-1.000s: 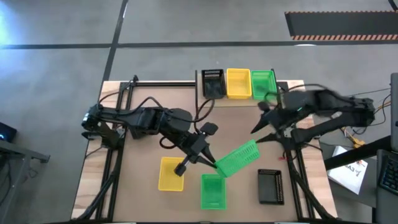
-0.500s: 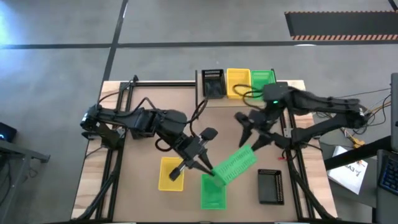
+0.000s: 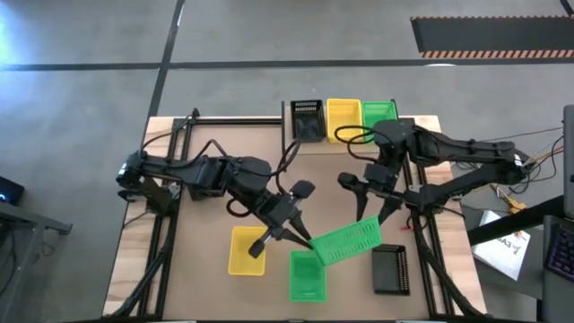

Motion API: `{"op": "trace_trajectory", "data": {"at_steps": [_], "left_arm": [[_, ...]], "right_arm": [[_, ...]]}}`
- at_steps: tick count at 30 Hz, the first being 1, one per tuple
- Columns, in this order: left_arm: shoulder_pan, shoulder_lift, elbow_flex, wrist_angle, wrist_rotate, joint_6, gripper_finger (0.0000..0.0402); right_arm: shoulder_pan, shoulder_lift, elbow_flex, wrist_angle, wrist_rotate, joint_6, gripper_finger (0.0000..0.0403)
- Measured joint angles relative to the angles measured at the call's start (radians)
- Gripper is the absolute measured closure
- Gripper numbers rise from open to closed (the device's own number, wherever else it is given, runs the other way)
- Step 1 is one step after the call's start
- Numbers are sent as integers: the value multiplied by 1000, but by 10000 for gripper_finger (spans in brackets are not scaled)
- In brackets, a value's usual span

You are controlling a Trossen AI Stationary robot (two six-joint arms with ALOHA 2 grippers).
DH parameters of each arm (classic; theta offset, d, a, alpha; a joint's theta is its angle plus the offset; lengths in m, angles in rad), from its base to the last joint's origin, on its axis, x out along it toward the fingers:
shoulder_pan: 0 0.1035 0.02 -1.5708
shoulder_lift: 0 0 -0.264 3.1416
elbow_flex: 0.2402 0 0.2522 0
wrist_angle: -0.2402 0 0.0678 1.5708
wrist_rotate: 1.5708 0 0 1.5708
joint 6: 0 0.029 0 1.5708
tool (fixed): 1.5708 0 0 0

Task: Stack baskets on shelf by color
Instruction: Stack the left green bin on top of the green bin on the shelf

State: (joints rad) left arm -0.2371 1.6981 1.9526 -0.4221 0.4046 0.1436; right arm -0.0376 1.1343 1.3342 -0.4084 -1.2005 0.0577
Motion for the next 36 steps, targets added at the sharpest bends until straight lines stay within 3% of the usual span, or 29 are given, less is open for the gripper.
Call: {"op": "trace_trajectory", "data": {"at_steps": [6, 10, 19, 22, 30, 36], "left_arm": [[11, 0, -17, -2, -41, 1, 401], [34, 0, -36, -2, -61, 1, 401], [70, 0, -48, -24, -137, -25, 395], [80, 0, -50, -24, -170, -34, 367], [87, 1, -50, -23, -178, -39, 247], [103, -7, -50, -175, -202, -36, 198]], "right_arm": [[0, -34, -2, -6, -13, -15, 261], [0, -41, -2, -7, -77, 1, 292], [0, -55, -4, -44, -129, 11, 388], [1, -60, -3, -51, -131, 22, 393], [0, -62, -2, -51, -126, 66, 394], [0, -67, -3, -79, -92, 145, 395]]}}
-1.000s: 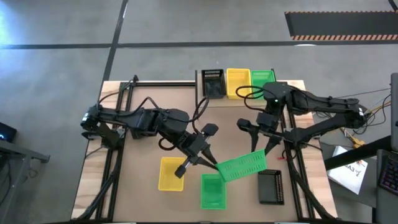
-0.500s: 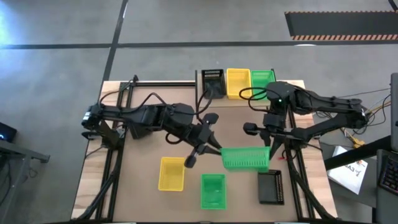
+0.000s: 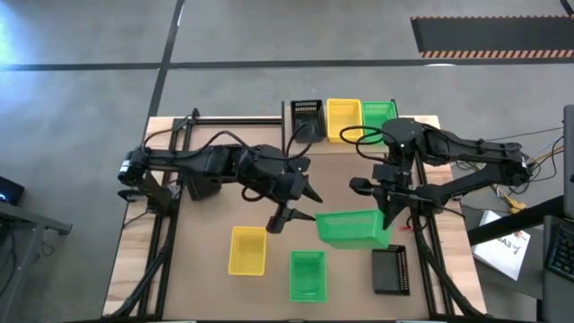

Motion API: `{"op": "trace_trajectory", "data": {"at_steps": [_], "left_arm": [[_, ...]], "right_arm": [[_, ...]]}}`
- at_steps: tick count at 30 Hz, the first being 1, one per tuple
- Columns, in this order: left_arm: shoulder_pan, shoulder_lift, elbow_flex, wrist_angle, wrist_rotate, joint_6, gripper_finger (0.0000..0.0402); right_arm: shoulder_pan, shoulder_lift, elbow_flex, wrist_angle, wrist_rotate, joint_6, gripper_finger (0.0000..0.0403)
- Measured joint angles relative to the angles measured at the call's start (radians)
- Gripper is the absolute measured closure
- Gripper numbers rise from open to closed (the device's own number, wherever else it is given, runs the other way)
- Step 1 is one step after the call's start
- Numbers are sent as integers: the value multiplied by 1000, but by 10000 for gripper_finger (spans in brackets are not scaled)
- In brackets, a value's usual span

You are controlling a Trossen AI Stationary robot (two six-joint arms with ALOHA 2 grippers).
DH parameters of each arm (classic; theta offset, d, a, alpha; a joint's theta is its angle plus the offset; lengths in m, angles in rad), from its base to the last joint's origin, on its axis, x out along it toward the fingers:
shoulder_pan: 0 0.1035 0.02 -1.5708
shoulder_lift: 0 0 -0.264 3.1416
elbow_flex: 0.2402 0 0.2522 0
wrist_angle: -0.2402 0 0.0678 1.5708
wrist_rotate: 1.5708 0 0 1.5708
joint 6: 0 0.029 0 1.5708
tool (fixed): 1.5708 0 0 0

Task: Stack baskets on shelf by color
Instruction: Stack the left green bin on top of the green bin on the shelf

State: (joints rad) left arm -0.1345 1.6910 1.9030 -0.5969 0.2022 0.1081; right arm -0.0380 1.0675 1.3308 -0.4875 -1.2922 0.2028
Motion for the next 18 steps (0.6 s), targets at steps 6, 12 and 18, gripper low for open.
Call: {"op": "trace_trajectory", "data": {"at_steps": [6, 12, 18], "left_arm": [[5, -6, 0, -292, -85, 3, 194], [12, -7, -71, -405, -156, 3, 194], [11, -6, -186, -308, -154, 3, 194]], "right_arm": [[-9, -49, 25, -290, 144, -41, 395], [-10, -57, 147, -696, 455, -122, 395], [-11, 31, 287, -1095, 938, -261, 395]]}}
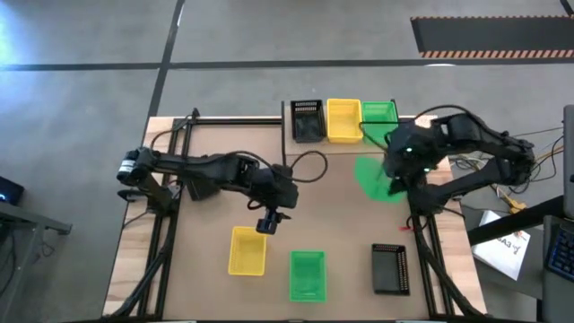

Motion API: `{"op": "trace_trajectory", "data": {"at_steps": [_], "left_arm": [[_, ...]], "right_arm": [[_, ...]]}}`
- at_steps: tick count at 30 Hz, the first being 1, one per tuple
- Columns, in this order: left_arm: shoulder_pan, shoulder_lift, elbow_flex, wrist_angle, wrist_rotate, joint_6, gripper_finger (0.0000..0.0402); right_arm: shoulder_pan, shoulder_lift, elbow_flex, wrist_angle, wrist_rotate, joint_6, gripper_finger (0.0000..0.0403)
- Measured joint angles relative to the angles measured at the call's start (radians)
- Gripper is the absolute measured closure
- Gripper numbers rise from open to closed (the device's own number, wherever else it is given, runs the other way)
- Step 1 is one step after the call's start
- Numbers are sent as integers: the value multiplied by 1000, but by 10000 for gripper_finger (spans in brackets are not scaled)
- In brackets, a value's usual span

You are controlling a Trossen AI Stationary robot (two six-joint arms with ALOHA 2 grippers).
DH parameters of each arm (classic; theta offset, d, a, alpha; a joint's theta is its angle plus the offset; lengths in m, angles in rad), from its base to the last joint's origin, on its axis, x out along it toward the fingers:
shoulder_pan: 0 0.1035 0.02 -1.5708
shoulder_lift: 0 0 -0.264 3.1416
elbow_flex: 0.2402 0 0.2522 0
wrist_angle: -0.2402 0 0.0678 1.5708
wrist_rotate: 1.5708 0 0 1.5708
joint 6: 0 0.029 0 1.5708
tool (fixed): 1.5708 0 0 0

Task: Stack baskets on shelf by color
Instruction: Stack the left green bin on top of the green bin on the shelf

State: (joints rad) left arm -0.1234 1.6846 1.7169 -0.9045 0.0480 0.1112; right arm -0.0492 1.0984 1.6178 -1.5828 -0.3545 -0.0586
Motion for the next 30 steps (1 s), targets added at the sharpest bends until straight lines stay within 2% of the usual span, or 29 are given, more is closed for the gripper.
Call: {"op": "trace_trajectory", "data": {"at_steps": [7, 13, 16, 23, 27, 30], "left_arm": [[-5, 2, -110, 241, 4, -6, 194], [-6, 1, -112, 276, 6, -52, 194], [-6, 1, -113, 276, 6, -52, 194], [-6, -1, -116, 255, 23, -44, 194], [-6, -7, -118, 204, 30, -44, 194], [-6, -14, -121, 203, 30, -42, 194]], "right_arm": [[-32, 87, 24, 12, 367, -118, 395], [-67, 160, 129, 14, 626, -227, 395], [-117, 183, 166, 14, 717, -305, 395], [-346, 172, 135, 10, 714, -445, 395], [-464, 155, 92, 10, 597, -501, 395], [-510, 151, 46, 11, 572, -539, 395]]}}
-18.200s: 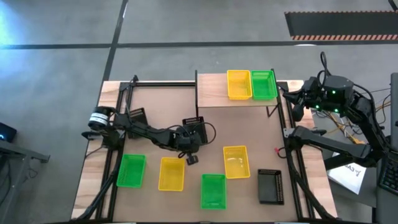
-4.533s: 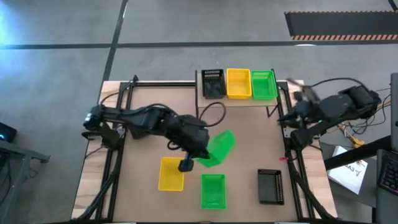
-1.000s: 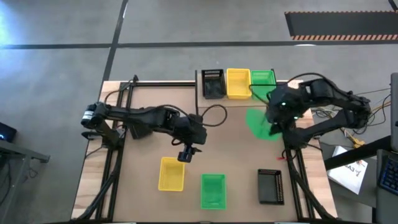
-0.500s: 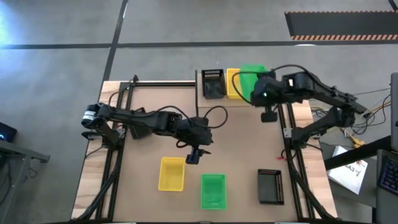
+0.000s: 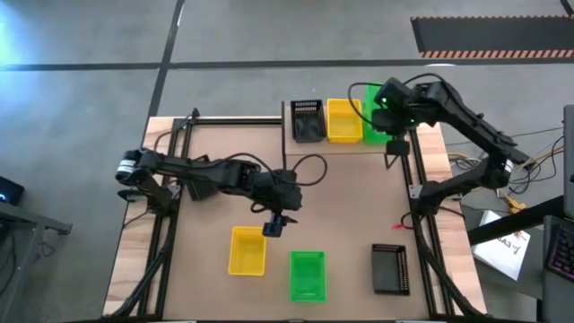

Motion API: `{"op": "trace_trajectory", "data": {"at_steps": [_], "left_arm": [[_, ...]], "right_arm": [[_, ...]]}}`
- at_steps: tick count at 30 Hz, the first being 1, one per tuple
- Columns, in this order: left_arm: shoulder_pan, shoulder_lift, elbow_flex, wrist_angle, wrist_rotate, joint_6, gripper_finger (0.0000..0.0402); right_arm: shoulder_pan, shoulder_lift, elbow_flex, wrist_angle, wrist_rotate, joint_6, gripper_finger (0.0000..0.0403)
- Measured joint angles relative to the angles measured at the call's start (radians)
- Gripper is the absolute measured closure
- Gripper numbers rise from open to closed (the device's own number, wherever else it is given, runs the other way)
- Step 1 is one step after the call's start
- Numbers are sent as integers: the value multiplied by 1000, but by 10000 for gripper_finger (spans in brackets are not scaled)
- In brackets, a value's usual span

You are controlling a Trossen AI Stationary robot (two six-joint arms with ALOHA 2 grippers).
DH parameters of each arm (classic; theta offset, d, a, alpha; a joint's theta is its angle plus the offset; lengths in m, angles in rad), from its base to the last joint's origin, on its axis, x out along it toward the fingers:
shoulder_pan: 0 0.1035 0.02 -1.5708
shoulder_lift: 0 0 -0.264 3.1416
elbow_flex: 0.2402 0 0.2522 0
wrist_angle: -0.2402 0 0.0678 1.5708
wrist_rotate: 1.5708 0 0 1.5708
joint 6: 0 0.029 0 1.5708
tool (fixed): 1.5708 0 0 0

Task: Stack baskets on shelf by color
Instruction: Stack the left green bin on top of the green bin on the shelf

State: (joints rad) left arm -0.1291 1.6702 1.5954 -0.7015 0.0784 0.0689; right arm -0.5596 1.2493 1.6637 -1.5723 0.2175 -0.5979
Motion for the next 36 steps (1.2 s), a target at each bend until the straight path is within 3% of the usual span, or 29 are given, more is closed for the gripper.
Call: {"op": "trace_trajectory", "data": {"at_steps": [12, 30, 36], "left_arm": [[0, -36, -61, 18, 1, -2, 194], [1, -36, -63, 49, 1, -8, 194], [1, -37, -63, 54, 1, -9, 194]], "right_arm": [[-60, 4, -132, 2, -37, -31, 394], [-63, 44, -142, 36, -34, -86, 392], [-63, 39, -142, 36, -33, -111, 335]]}}
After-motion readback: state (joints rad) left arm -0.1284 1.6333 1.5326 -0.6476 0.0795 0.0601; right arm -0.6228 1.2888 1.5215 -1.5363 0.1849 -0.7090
